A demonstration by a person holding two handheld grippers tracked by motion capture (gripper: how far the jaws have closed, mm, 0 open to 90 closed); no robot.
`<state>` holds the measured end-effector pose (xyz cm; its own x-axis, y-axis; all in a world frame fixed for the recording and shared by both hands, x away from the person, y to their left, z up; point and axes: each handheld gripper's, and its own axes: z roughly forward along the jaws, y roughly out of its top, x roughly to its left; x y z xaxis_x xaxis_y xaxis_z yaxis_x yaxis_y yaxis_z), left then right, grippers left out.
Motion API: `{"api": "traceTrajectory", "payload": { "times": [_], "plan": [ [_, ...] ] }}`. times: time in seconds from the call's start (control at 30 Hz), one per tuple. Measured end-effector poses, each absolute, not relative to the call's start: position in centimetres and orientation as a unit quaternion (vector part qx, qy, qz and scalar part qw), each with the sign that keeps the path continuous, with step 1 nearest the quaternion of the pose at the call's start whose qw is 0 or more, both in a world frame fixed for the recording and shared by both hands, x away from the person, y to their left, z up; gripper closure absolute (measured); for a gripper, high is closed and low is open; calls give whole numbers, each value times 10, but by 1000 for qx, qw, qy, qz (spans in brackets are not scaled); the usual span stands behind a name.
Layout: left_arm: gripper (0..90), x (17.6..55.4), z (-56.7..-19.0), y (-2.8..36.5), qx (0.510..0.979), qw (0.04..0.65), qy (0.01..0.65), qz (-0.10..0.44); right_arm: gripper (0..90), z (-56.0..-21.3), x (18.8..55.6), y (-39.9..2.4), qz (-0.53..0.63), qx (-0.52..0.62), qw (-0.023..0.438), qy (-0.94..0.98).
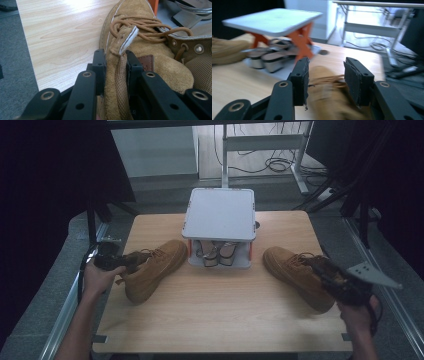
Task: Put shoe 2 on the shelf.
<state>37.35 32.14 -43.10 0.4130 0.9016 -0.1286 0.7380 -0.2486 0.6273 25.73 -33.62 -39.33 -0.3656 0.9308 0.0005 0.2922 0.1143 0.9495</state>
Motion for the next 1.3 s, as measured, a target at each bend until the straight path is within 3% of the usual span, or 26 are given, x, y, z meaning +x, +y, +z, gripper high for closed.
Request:
{"api": "traceTrajectory", "payload": {
  "times": [0.27, 0.7, 1.1, 1.3],
  "plan": [
    [746, 374, -430, 321, 780, 314, 527, 128, 518, -393, 303, -375, 438, 488, 305, 690],
    [742, 375, -430, 320, 779, 311, 530, 127, 519, -418, 334, -386, 398, 496, 250, 730],
    [721, 374, -429, 318, 781, 310, 526, 128, 672, -425, 353, -382, 346, 482, 207, 778],
    [606, 380, -425, 313, 785, 304, 524, 129, 740, -429, 357, -378, 337, 486, 203, 780]
  ]
}}
